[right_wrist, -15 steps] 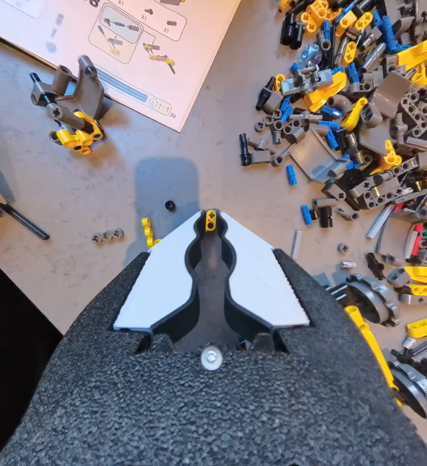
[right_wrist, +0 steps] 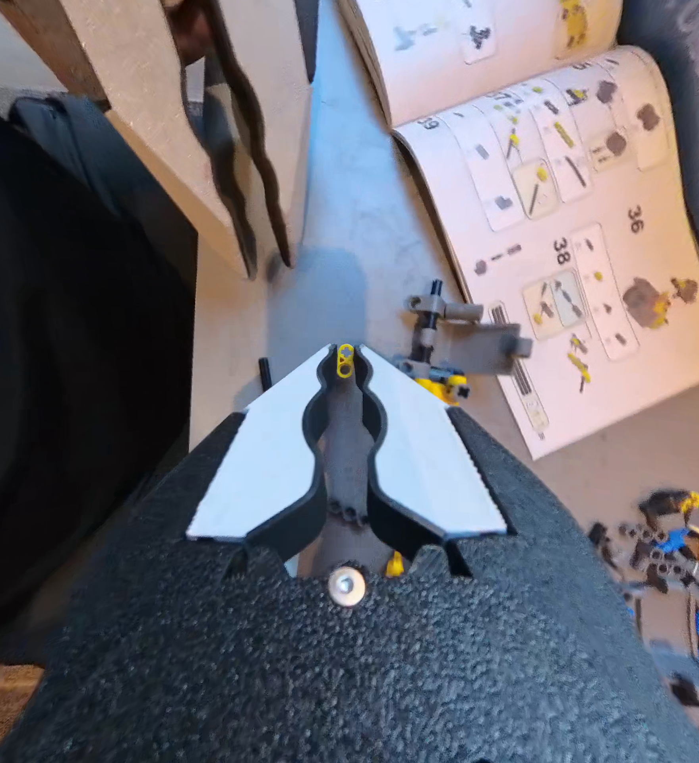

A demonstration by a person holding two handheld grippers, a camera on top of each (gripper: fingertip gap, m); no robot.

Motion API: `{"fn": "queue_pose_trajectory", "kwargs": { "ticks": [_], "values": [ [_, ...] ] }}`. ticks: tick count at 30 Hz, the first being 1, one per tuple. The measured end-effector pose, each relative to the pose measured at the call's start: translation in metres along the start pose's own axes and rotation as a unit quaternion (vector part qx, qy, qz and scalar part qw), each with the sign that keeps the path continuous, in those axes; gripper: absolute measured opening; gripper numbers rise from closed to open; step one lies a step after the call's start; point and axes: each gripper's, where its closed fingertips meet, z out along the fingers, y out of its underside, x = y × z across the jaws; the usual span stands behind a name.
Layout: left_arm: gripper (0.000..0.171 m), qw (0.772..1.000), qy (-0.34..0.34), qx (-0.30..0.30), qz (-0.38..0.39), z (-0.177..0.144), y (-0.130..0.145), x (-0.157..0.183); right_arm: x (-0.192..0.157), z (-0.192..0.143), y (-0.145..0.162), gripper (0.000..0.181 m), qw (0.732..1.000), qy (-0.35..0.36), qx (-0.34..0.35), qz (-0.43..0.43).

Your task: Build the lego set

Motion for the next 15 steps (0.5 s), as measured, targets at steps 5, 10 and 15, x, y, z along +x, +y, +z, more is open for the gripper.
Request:
{"fn": "queue_pose_trajectory", "kwargs": {
  "ticks": [5,10,15],
  "values": [
    [0.015,1.000,-0.007,0.006,-0.011,-0.007,0.002,-0.005,-0.003,0.009,-0.004,0.008,1.000,-0.013,-0.003,-0.026],
    [0.015,1.000,-0.010,0.006,-0.001,-0.006,0.002,-0.005,-0.004,0.002,-0.007,0.015,1.000,-0.005,0.011,-0.026],
    [0.014,1.000,-0.008,0.003,-0.004,-0.005,0.002,-0.006,-0.003,-0.016,0.005,0.018,1.000,0.014,0.016,0.003]
  ]
}}
